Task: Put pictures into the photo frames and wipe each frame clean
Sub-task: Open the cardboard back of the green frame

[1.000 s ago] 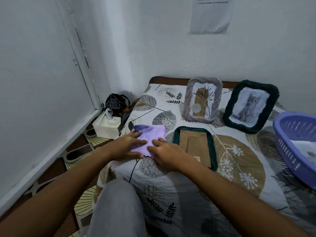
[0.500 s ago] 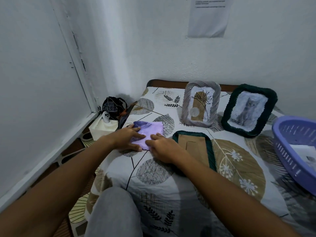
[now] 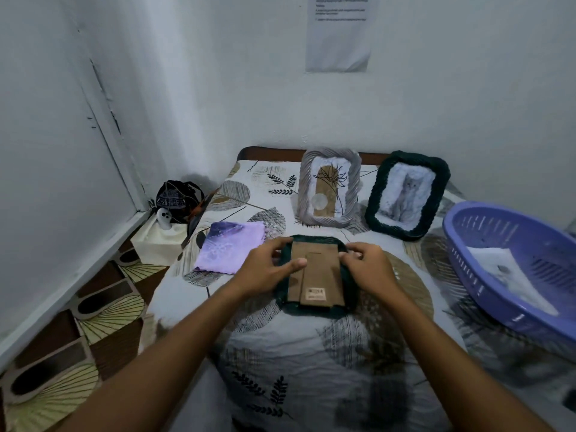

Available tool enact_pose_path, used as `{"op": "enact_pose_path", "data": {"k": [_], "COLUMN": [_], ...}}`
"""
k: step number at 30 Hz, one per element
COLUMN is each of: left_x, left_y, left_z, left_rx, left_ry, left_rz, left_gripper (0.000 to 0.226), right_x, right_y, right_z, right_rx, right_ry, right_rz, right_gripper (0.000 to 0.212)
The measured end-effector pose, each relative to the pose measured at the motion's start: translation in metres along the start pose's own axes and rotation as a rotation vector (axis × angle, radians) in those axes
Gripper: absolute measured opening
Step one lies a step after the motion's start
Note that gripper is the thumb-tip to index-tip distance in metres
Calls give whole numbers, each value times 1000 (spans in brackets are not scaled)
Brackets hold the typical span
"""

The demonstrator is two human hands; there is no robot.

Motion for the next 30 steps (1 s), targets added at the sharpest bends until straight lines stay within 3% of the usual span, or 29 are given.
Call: {"op": "enact_pose_path", "data": {"k": [4, 11, 15, 19, 22, 25, 30], "left_x": [-2, 2, 3, -3, -5, -6, -13], "left_y": [3, 9, 13, 14, 11, 10, 6], "left_z": [-15, 0, 12, 18, 12, -1, 0], "left_rx": [-137, -177, -157, -249, -277, -189, -283], "left_ry": [32, 77, 80, -18, 81, 268, 481], "left_rz": [21, 86, 109, 64, 99, 249, 361], "left_gripper": [62, 68, 71, 45, 16, 17, 6], "right_x": [-15, -12, -8, 1, 6, 13, 16], "right_y": [2, -1, 2, 6, 8, 9, 1], "right_z": [1, -11, -19, -18, -25, -32, -35], "right_rx": [96, 111, 115, 35, 155, 278, 365], "right_ry": [-181, -182, -182, -146, -237, -306, -368], "right_rz": [-90, -121, -108, -50, -117, -216, -324], "right_gripper": [11, 33, 34, 21, 14, 17, 5]}}
Point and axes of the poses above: each hand's wrist, its own y-axis away from the middle knuckle, its own z-axis out of the back of the hand, x = y × z, the point moved 4 cm from there along -y, towards the middle knuckle, and after that the axes turned 10 degrees about -z, right-handed, at the moved point
